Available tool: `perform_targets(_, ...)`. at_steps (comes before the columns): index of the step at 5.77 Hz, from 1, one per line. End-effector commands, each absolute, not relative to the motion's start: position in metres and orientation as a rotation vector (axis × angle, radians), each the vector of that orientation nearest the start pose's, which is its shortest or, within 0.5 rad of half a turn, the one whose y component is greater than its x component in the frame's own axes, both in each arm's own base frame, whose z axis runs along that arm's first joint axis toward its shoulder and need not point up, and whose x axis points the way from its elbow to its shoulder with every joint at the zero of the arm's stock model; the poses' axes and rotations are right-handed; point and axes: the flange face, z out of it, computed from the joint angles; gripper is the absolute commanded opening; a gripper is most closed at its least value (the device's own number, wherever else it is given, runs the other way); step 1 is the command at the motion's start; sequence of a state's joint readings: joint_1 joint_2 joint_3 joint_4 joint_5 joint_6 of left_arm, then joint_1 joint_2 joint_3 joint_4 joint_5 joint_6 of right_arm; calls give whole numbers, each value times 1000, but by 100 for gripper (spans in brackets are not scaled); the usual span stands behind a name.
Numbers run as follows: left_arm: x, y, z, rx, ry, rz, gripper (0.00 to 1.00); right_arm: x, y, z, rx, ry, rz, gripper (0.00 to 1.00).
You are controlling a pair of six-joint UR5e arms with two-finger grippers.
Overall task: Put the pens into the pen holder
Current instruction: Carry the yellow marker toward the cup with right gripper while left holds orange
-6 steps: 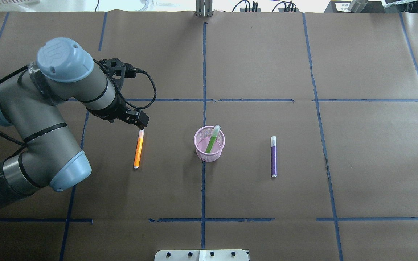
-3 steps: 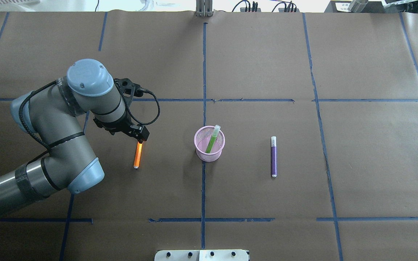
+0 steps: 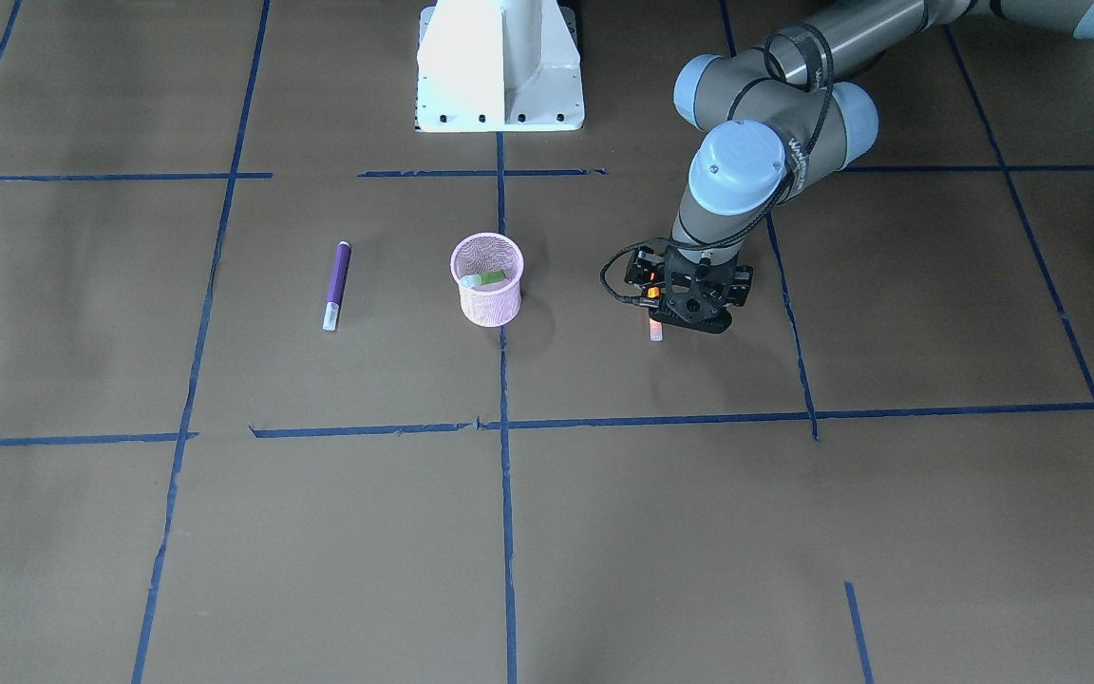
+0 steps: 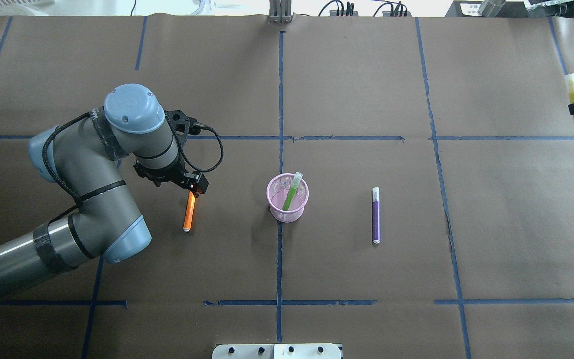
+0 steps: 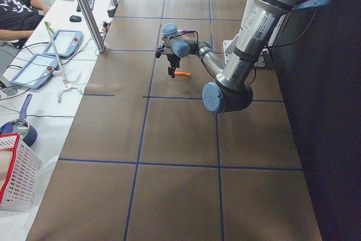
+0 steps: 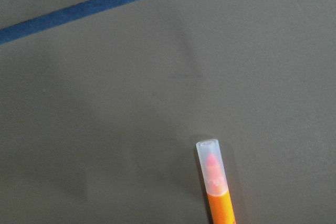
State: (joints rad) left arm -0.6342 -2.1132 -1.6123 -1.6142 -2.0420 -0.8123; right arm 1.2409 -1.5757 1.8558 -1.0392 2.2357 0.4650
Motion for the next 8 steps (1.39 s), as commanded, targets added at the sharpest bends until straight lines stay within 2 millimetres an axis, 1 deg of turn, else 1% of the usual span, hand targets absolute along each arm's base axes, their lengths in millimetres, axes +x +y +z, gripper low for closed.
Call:
perform_targets(1, 519, -465, 330, 26, 796, 219, 100, -163, -492, 379, 501, -956, -72, 0)
perform_targets(2, 527, -457, 333, 18, 797, 225, 100, -197, -488, 350, 512, -984, -39, 0)
perform_targets(3, 527, -457, 332, 19, 798, 225, 100, -224, -490, 307, 516, -1040, -5, 0)
perform_targets(4, 526, -458, 330, 23, 800, 229, 100, -241, -498, 228, 512, -1044, 6, 0)
perform_targets(5, 523, -458, 326, 29, 807, 225, 100, -266, -484, 182, 499, -1015, 10, 0)
perform_targets(6, 521, -461, 325, 30, 808, 218, 100, -313, -462, 173, 524, -999, 52, 0)
perform_targets(7, 517, -465, 326, 34, 807, 215, 100, -333, -450, 164, 536, -1004, 57, 0)
perform_targets(8, 510, -472, 326, 41, 805, 198, 100, -345, -443, 164, 547, -995, 52, 0)
